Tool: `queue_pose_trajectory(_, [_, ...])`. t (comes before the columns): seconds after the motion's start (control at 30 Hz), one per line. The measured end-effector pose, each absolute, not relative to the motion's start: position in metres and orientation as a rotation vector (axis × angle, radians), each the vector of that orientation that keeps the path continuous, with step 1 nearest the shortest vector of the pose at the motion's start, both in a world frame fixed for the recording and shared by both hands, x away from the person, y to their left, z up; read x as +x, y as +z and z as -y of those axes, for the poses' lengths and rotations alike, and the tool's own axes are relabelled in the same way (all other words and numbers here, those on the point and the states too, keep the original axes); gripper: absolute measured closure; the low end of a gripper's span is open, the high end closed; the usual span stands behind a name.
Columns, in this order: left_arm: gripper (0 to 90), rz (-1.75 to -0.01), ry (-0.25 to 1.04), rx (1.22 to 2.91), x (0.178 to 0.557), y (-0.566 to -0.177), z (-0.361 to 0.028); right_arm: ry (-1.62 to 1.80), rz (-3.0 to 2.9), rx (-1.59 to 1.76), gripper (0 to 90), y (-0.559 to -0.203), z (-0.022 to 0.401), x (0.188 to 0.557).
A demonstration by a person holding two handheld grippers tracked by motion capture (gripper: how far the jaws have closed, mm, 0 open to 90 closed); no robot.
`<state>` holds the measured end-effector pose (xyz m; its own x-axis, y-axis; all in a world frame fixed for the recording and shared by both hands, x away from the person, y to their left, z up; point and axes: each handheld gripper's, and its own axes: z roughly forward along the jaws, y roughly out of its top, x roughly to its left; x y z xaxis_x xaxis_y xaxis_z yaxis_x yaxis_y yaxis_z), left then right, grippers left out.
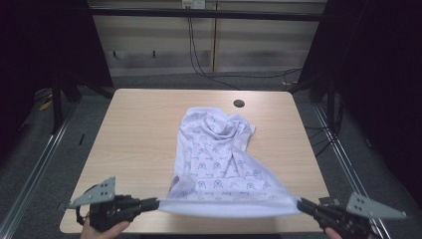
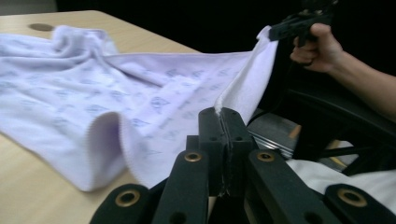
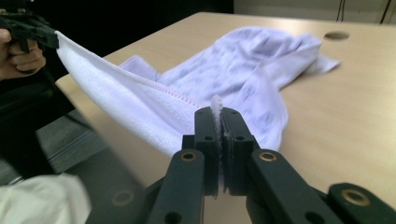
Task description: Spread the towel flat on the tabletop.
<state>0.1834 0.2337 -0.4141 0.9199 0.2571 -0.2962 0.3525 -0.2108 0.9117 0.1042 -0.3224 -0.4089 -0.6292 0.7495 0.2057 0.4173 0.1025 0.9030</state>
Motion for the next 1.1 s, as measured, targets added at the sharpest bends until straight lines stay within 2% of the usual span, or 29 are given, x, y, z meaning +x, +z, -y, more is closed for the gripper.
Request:
queue_pose_trajectory(0.1, [86.0,-0.406,-0.136,1.817,0.167,-0.416,-0.238,1.525,-2.105,1.19,75.6,-0.414,0.322,0.077])
queue_pose_trajectory(0.17, [79.8,-0.396,-0.168,1.819,0.166,-0.418,-0.239,1.527,-2.105,1.218,73.7,-0.417,0.326,0.065])
queue_pose_trajectory(0.23, [77.6,-0.397,-0.198,1.817,0.166,-0.426,-0.245,1.508,-2.093,1.233,71.9,-0.421,0.33,0.064])
queue_pose_trajectory(0.4, [72.0,-0.415,-0.184,1.856,0.179,-0.428,-0.242,1.441,-2.12,1.246,63.8,-0.433,0.327,0.093])
queue_pose_trajectory(0.53, [67.2,-0.523,-0.158,1.927,0.226,-0.441,-0.221,1.387,-2.179,1.229,59.7,-0.443,0.313,0.141])
queue_pose_trajectory(0.73, [79.7,-0.667,-0.145,2.016,0.308,-0.472,-0.178,1.264,-2.289,1.186,60.8,-0.454,0.274,0.227])
queue_pose_trajectory(0.8, [81.8,-0.695,-0.12,2.078,0.324,-0.482,-0.165,1.232,-2.313,1.173,66.6,-0.46,0.26,0.252])
queue_pose_trajectory(0.9, [81.6,-0.719,-0.11,2.115,0.333,-0.495,-0.152,1.167,-2.384,1.124,67.6,-0.47,0.237,0.281])
queue_pose_trajectory(1.0, [79.1,-0.706,-0.087,2.187,0.329,-0.503,-0.15,1.104,-2.424,1.148,60.6,-0.482,0.221,0.296])
queue_pose_trajectory(1.03, [79.0,-0.706,-0.087,2.187,0.329,-0.503,-0.15,1.081,-2.428,1.147,61.4,-0.486,0.217,0.299])
queue_pose_trajectory(1.1, [79.5,-0.711,-0.046,2.196,0.324,-0.502,-0.156,0.982,-2.386,1.139,79.8,-0.49,0.213,0.298])
